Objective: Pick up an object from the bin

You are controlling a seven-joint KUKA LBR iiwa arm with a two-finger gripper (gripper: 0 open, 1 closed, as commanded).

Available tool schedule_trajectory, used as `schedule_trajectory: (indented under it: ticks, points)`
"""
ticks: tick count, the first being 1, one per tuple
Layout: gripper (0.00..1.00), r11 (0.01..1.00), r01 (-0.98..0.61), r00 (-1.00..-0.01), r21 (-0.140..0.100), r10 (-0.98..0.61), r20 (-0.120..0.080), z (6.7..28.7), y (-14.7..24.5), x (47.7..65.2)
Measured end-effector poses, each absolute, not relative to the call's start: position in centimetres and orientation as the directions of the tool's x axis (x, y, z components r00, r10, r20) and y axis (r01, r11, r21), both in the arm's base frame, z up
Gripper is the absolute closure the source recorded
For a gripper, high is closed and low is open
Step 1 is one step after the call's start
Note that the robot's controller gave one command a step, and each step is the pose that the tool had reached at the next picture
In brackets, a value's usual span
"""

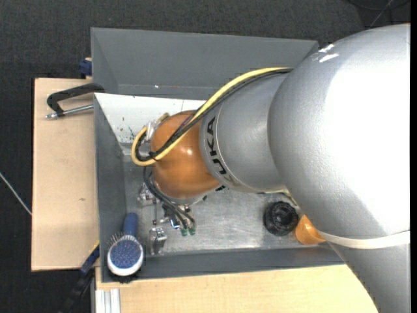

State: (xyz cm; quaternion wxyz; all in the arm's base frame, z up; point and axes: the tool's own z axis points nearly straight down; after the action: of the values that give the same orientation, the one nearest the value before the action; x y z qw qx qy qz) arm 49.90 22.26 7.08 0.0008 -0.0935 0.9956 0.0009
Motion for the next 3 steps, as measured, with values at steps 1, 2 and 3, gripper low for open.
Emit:
schedule_trajectory:
  ticks: [1, 2, 3]
  points:
    - [0.00, 1.000, 0.022, -1.000, 0.000, 0.022, -0.010, 12.6, 10.8, 53.0]
    - [0.00, 1.000, 0.002, -1.000, -0.001, 0.002, -0.017, 19.2, 5.2, 58.0]
    - [0.00, 0.983, 0.182, -0.983, -0.001, 0.182, 0.003, 13.5, -0.9, 57.9]
